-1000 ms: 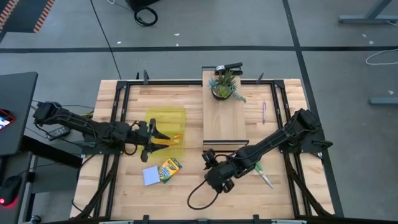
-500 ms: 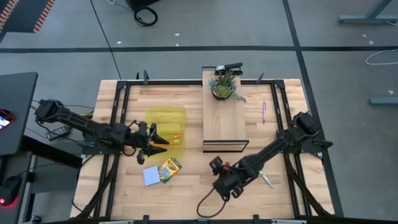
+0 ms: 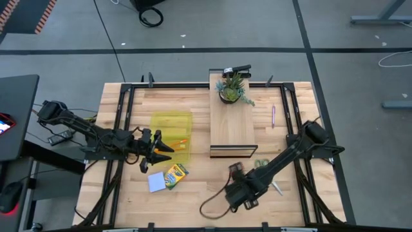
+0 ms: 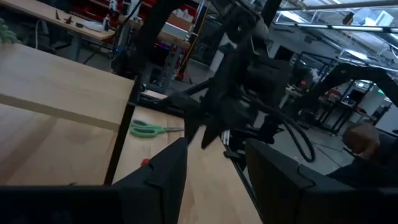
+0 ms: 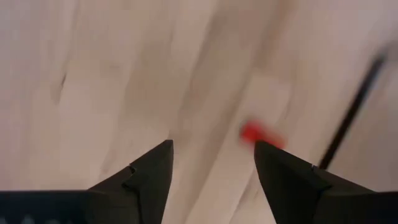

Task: Pack school essentials
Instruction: Put the green scissors into the yellow supply box

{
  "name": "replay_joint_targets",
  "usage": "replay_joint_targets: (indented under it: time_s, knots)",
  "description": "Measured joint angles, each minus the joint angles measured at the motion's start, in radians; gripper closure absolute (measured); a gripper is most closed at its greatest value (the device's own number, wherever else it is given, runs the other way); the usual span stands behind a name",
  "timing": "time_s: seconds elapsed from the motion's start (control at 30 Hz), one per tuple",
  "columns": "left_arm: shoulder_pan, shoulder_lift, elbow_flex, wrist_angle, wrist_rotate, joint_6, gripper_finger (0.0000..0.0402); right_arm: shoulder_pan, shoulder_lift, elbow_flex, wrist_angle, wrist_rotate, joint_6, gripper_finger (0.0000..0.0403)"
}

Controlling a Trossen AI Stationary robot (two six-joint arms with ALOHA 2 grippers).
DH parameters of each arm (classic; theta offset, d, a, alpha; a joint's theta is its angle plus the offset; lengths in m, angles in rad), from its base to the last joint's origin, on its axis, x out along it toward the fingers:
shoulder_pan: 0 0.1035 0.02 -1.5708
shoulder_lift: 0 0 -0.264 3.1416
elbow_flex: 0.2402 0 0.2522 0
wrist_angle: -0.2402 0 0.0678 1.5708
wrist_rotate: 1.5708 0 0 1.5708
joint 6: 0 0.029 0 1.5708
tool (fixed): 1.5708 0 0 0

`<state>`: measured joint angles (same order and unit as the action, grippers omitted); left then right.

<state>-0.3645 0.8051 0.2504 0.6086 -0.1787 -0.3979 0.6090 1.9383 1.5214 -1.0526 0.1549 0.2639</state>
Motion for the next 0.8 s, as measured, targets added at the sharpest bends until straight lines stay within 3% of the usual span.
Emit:
replay_joint_targets:
  time_s: [0.17,0.37,0.53,0.67,0.8]
  knots:
    - [0.000,0.000,0.000,-0.004,-0.002,-0.003,0.0230,0.018,-0.123,-0.110,-0.057,-0.011,0.245,0.0186]
    - [0.000,0.000,0.000,-0.025,-0.002,-0.024,0.0230,0.049,-0.348,-0.369,0.007,0.025,0.530,0.0195]
    - [0.000,0.000,0.000,-0.023,-0.004,0.001,0.0230,0.062,-0.520,-0.575,0.060,0.071,0.869,0.0196]
    - [0.000,0.000,0.000,-0.022,-0.005,0.017,0.0230,0.079,-0.575,-0.685,0.060,0.083,1.050,0.0196]
    - [0.002,0.000,0.000,-0.021,-0.008,0.017,0.0230,0.084,-0.550,-0.732,0.062,0.093,1.143,0.0196]
